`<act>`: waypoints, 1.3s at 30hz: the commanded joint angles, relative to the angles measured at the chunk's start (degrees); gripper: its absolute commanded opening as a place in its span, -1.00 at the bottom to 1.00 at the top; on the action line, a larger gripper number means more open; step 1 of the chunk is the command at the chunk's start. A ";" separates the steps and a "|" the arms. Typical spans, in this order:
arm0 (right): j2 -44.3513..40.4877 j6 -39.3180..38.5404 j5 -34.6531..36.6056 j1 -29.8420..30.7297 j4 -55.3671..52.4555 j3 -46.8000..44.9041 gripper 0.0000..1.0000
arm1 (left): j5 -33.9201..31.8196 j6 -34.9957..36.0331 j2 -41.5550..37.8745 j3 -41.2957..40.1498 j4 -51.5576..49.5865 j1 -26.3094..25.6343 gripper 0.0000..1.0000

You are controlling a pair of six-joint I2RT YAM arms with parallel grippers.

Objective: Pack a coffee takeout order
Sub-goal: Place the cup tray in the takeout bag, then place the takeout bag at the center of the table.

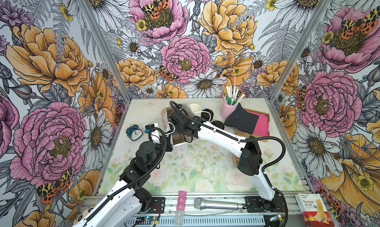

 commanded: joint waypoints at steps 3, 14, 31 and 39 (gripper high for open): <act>-6.90 -1.72 0.84 2.28 0.76 0.02 0.93 | -1.79 0.64 -0.79 0.27 -4.14 0.77 -1.00; -11.02 -4.06 3.43 2.71 0.71 -2.36 0.93 | 0.47 -2.39 -4.81 0.64 -6.04 5.53 -1.00; -4.66 -1.07 2.17 2.75 0.65 1.17 -0.15 | 6.58 -6.28 -1.58 4.69 -8.01 8.81 -1.00; -7.64 -2.64 1.77 3.40 0.79 3.64 -0.21 | 6.80 -7.75 -1.24 7.54 -11.82 10.23 -1.00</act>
